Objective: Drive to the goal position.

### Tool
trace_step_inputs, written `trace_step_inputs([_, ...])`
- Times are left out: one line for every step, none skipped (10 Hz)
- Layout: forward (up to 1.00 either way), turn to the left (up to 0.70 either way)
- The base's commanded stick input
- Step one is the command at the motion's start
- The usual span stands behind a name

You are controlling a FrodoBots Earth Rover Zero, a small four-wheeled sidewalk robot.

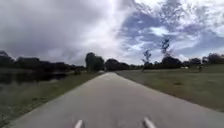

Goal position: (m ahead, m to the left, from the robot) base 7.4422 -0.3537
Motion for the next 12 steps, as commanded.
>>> trace_step_inputs([0.70, 0.00])
trace_step_inputs([0.70, 0.00])
trace_step_inputs([0.70, 0.00])
trace_step_inputs([0.70, 0.00])
trace_step_inputs([0.70, 0.00])
trace_step_inputs([0.70, 0.00])
trace_step_inputs([0.70, 0.00])
trace_step_inputs([0.70, 0.00])
trace_step_inputs([0.70, 0.00])
trace_step_inputs([0.70, 0.00])
trace_step_inputs([0.70, 0.00])
trace_step_inputs([0.70, 0.00])
